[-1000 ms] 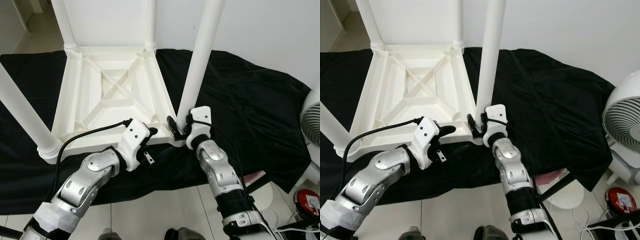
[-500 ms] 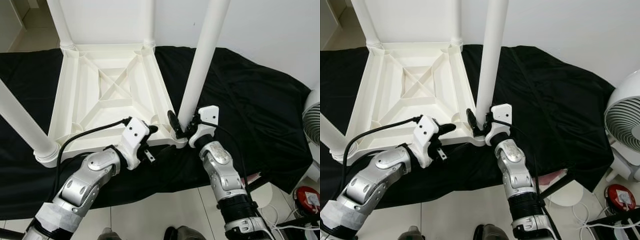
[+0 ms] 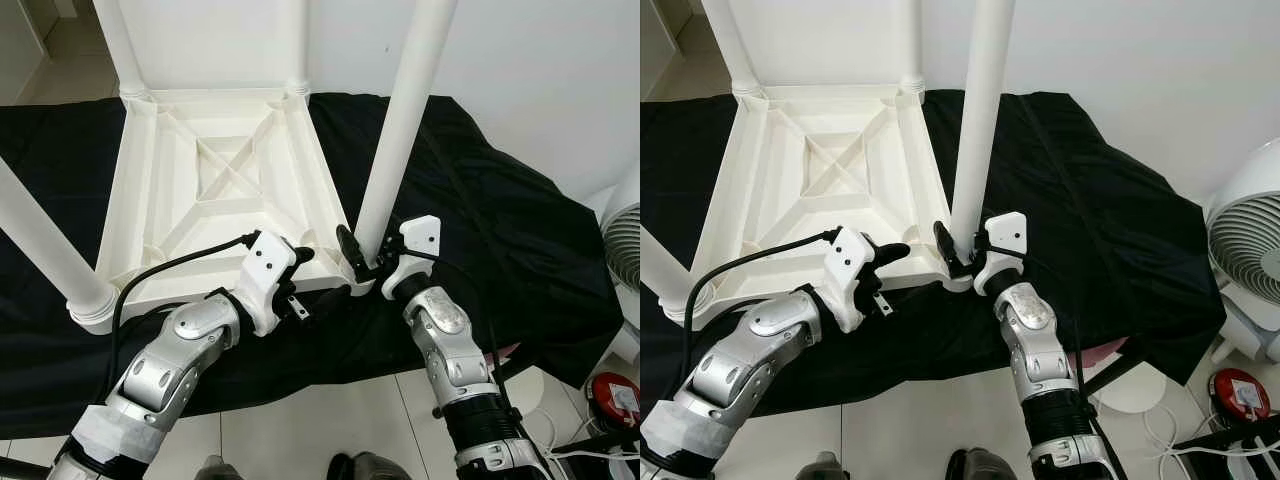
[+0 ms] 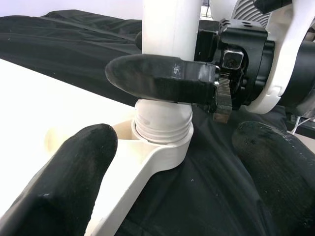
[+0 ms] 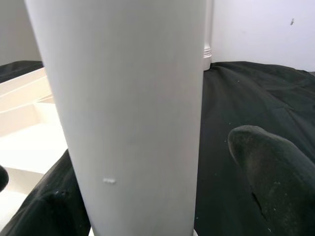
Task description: Building children table
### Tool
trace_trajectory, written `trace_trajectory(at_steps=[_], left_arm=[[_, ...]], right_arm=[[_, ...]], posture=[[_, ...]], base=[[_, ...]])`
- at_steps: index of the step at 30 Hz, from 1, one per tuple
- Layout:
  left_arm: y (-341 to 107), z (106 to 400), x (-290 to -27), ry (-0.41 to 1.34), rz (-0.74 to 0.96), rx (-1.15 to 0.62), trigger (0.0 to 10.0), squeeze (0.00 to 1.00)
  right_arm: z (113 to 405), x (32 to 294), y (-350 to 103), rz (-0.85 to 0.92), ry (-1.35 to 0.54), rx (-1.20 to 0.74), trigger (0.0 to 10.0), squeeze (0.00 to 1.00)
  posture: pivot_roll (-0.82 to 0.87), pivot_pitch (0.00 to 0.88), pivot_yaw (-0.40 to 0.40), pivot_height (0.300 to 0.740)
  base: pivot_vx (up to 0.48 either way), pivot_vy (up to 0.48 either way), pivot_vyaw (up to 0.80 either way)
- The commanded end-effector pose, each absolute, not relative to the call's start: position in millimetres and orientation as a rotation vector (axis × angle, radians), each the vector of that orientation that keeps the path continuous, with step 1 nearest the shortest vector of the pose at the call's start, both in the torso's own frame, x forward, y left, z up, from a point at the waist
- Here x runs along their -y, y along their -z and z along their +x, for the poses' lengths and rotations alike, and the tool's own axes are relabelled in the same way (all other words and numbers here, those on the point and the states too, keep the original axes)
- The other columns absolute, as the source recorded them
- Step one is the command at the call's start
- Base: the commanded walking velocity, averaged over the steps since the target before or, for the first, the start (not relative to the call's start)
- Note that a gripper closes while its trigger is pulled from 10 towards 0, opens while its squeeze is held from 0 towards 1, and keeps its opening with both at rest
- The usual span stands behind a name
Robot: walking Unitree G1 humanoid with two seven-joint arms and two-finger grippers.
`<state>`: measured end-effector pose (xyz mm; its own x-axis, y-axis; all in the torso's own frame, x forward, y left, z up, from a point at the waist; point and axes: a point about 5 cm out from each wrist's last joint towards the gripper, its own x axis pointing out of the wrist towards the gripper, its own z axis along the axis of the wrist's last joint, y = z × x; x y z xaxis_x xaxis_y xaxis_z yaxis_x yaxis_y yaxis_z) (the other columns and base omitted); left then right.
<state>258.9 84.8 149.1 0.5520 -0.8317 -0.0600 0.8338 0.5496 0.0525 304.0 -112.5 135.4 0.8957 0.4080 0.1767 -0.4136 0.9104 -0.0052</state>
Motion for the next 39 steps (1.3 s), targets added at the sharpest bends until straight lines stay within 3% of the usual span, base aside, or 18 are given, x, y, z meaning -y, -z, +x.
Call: trace_trajectory(at_steps=[1, 12, 20, 39], left_arm=[[-148.1, 259.9, -86.6, 0.990, 0.088, -0.032, 10.0, 0.00], [-145.7, 260.1, -86.5, 0.972, 0.069, -0.056, 10.0, 0.00], [-145.1, 260.9, -86.6, 0.962, 0.085, -0.052, 10.0, 0.00], [-144.5, 258.1, -80.0, 0.997, 0.185, -0.004, 10.0, 0.00]], right_arm=[[303.4, 113.8, -132.2, 0.026, -0.436, 0.168, 10.0, 0.00], [308.0, 114.3, -133.2, 0.000, -0.475, 0.166, 10.0, 0.00], [308.4, 115.6, -133.0, -0.006, -0.493, 0.170, 10.0, 0.00], [306.9, 125.7, -132.3, -0.008, -0.464, 0.188, 10.0, 0.00]], posture=[[0.10, 0.000, -0.072, 0.740], [0.10, 0.000, -0.082, 0.740], [0.10, 0.000, -0.083, 0.740], [0.09, 0.000, -0.078, 0.740]], base=[[0.000, 0.000, 0.00], [0.000, 0.000, 0.00], [0.000, 0.389, 0.00], [0.000, 0.000, 0.00]])
